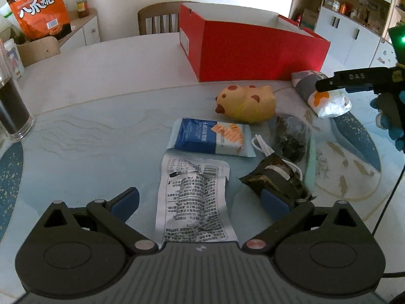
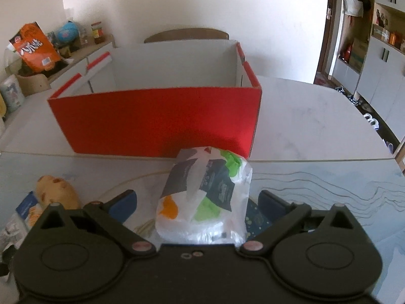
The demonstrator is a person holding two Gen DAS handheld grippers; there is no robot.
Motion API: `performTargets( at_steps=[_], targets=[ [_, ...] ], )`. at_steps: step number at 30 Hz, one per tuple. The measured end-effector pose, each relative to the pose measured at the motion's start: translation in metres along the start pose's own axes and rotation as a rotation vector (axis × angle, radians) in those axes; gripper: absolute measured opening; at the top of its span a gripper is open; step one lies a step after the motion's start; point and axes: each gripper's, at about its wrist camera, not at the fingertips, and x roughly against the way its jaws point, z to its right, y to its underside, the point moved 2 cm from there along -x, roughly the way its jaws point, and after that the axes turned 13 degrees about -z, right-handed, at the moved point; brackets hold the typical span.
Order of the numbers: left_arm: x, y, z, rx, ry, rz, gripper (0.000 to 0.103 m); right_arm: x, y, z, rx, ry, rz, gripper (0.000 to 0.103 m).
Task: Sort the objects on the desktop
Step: 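Grasp the white printed wrapper with the left gripper while the right grasps the white plastic bag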
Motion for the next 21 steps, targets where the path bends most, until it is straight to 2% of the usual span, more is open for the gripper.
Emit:
performTargets(
  at_steps=[10,17,21],
  targets=[
    [-0.016,-0.002,-0.007,0.019,0.014,-0.026,0.103,-0.036,-0.009,-0.002,-0.012,0.027,-0.064,0.103],
    [-0.019,-0.004,-0.006,0.006,0.011,-0.01,0.102,-0.052,-0.009,0.007,-0.057,0.066,-0.103,0.103],
    [-0.02,-0.004,-0.005,-0.003,0.005,-0.004,0.102,-0.054,-0.005,0.006,-0.058,0.076,-0.092,0.103]
  ],
)
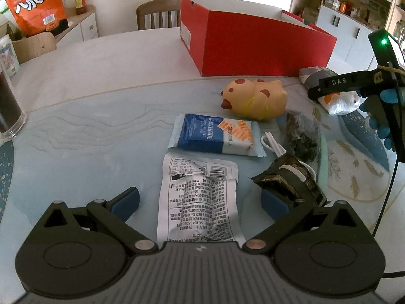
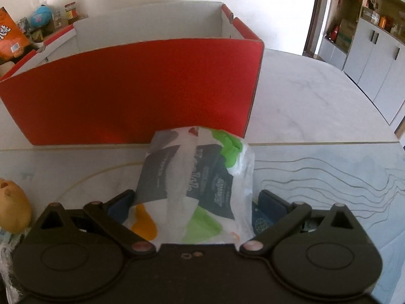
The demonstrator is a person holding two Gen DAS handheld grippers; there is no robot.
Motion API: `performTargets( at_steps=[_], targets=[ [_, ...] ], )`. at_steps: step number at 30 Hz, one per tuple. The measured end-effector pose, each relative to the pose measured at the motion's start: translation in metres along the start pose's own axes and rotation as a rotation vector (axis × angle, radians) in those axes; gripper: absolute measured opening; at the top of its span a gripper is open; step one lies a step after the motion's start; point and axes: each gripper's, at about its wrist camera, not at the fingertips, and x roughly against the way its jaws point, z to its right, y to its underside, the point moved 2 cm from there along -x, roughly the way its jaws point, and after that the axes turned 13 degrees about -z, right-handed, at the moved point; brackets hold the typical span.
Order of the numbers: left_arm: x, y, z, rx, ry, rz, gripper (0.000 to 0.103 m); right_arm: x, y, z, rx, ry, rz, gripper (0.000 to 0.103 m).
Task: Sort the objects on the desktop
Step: 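Grasp the white printed wrapper with the left gripper while the right grasps the white plastic bag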
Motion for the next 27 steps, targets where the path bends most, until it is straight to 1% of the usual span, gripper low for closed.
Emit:
performTargets(
  at_steps=[4,7,10,12,14,15,17,20,22,24,26,27],
  targets=[
    [0.0,0.0,0.0,0.007,0.003,0.001,0.101,0.0,0.003,-0.002,-0.001,0.001,0.006,0.103],
    [0.001,0.001,0.0,0.004,-0.01,0.002,0.097,-0.001,0.006,-0.002,-0.002,0.003,0.007,0.103],
    [0.001,0.001,0.002,-0.005,-0.047,0.004,0.09,0.0,0.007,-0.002,-0.005,0.004,0.006,0.103],
    [0.001,0.001,0.005,-0.008,-0.052,0.004,0.089,0.0,0.007,-0.002,-0.005,0.005,0.006,0.101],
    [0.001,0.001,0.007,-0.014,-0.071,0.001,0.081,0.0,0.007,-0.002,-0.006,0.005,0.006,0.1],
    [0.002,0.0,0.007,-0.013,-0.068,0.004,0.078,0.001,0.007,-0.002,-0.006,0.006,0.007,0.1],
    [0.003,-0.001,0.007,-0.009,-0.07,0.003,0.069,0.002,0.009,-0.002,-0.006,0.005,0.009,0.095],
    [0.003,-0.003,0.007,-0.005,-0.077,0.003,0.062,0.005,0.012,-0.002,-0.002,0.003,0.012,0.088],
    [0.003,-0.004,0.008,0.002,-0.08,0.003,0.059,0.007,0.013,-0.002,0.001,0.001,0.016,0.085],
    [0.003,-0.004,0.007,0.009,-0.08,0.003,0.059,0.009,0.014,-0.002,0.0,0.002,0.016,0.082],
    [0.003,-0.004,0.008,0.015,-0.082,0.003,0.058,0.011,0.014,-0.001,0.003,0.001,0.016,0.075],
    [0.003,-0.004,0.008,0.018,-0.083,0.004,0.058,0.011,0.014,0.0,0.004,0.0,0.016,0.074]
  ],
)
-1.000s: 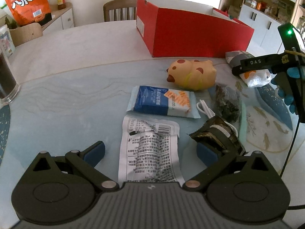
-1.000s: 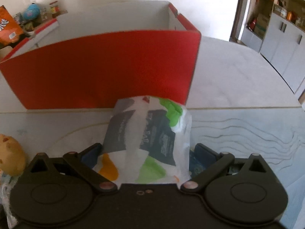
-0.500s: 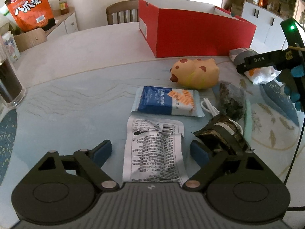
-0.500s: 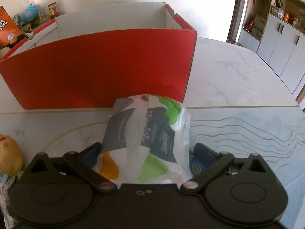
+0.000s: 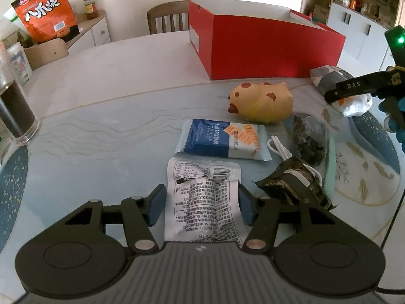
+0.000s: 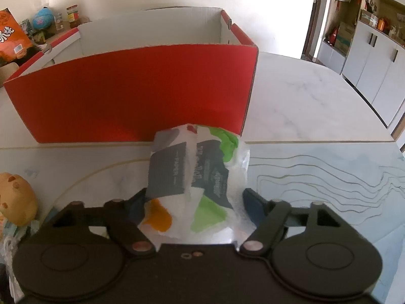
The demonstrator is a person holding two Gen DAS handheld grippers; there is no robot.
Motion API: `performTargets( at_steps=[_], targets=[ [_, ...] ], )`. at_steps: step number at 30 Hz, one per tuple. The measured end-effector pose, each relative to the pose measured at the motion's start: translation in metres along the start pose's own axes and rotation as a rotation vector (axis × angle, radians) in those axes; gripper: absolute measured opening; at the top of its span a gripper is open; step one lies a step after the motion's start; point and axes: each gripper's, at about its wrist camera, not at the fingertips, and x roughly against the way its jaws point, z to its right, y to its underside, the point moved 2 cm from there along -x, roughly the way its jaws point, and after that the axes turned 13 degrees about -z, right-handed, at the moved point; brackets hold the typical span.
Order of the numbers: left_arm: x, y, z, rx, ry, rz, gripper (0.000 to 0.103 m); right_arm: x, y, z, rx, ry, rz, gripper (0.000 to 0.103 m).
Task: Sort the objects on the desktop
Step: 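Grasp the white printed wrapper with the left gripper while the right grasps the white plastic bag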
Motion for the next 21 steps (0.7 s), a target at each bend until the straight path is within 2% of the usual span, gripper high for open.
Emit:
performTargets(
  at_steps=[5,21],
  targets=[
    [0.001,0.0,-0.002,0.023,0.003,-0.003,0.058,0.005,-0.002,0.0,0.011,-0.005,-0.003,0.065],
    [0.02,0.002,-0.004,0.074,0.006,0.014,0.057,0.041,-0.002,0.004,0.029,-0.032,0.029,0.063]
  ],
)
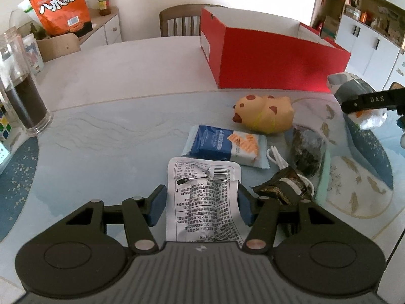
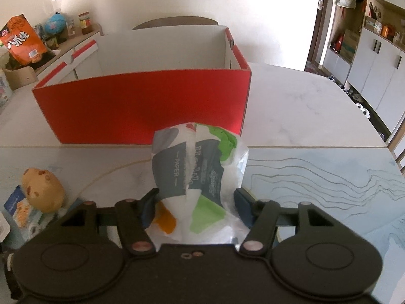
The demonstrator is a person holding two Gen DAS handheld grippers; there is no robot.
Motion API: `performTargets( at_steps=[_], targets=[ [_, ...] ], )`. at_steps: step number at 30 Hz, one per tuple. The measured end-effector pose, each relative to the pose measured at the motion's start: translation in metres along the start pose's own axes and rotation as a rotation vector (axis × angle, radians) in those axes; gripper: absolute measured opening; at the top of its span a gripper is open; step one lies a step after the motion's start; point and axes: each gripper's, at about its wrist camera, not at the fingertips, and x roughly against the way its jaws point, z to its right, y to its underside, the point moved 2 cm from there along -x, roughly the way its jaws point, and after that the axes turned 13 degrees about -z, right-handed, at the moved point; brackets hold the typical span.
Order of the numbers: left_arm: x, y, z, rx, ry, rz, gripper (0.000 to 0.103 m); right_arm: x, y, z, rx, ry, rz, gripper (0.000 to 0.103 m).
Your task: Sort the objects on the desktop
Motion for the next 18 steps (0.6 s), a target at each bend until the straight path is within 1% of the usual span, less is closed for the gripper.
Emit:
performTargets(
  at_steps=[10,18],
  targets=[
    [0.025,-0.007,0.009,0.008,0.004,0.028,0.057,0.028,0.007,-0.007,0.027,-0.023,0.007,0.063],
    [0.049,-0.023,0.023,-0.006,0.044,0.069,0.057,0.062,0.003,-0.009,0.045,-0.065,0.05,0.064]
  ],
)
